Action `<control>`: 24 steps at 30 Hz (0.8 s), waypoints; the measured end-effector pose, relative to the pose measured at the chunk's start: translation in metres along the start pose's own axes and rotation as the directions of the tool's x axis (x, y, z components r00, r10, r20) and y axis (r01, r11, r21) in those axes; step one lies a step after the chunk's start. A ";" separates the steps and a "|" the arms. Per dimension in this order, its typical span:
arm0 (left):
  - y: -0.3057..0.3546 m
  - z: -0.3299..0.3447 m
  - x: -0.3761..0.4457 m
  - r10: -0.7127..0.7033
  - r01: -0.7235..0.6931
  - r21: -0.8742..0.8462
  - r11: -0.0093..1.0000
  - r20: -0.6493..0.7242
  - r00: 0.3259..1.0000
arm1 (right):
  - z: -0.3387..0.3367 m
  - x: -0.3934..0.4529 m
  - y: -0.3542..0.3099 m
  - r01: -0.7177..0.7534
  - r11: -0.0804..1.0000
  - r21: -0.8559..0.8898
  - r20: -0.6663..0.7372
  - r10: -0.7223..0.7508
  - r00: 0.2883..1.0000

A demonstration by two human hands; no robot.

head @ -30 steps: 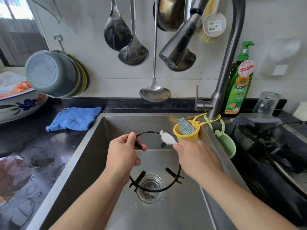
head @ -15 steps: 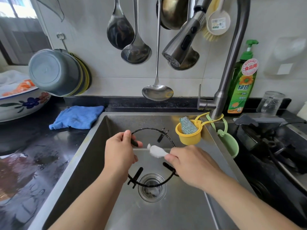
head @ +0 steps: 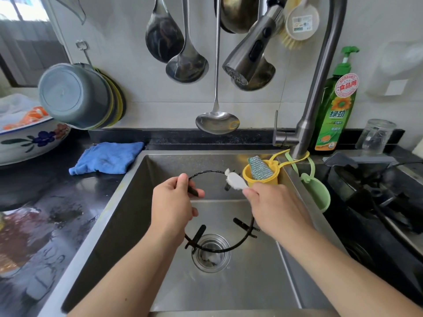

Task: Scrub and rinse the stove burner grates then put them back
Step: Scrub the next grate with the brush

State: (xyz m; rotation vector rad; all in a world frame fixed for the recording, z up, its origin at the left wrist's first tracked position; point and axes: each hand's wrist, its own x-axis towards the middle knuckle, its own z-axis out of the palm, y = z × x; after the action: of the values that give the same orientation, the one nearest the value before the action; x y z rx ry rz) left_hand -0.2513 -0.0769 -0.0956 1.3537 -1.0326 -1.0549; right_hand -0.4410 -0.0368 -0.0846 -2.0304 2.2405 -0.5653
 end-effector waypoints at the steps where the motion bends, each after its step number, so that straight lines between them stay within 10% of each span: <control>1: -0.001 0.000 -0.001 0.000 0.000 0.013 1.000 0.001 1.000 | 0.002 -0.003 -0.002 0.011 1.000 -0.013 0.022 -0.011 1.000; 11: -0.001 -0.007 0.003 0.029 -0.030 -0.015 0.999 -0.072 0.997 | 0.009 -0.004 -0.005 0.147 0.987 0.066 0.001 -0.147 0.989; 15: -0.003 -0.016 0.009 -0.047 0.027 -0.212 0.977 -0.090 0.995 | 0.004 0.005 0.002 -0.017 0.957 0.291 -0.076 0.041 0.996; 19: -0.006 -0.010 0.007 -0.119 0.087 -0.427 0.900 -0.050 0.992 | 0.007 0.001 0.002 -0.183 0.763 0.619 0.171 0.097 0.981; 24: -0.004 -0.007 0.002 -0.179 0.213 -0.407 0.888 0.119 0.977 | 0.007 0.002 0.004 -0.173 0.722 0.670 0.085 0.157 0.984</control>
State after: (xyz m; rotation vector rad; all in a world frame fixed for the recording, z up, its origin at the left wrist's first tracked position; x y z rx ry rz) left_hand -0.2437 -0.0775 -0.0993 1.0834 -0.6781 -1.4011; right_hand -0.4433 -0.0405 -0.0919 -1.4313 1.7773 -1.1279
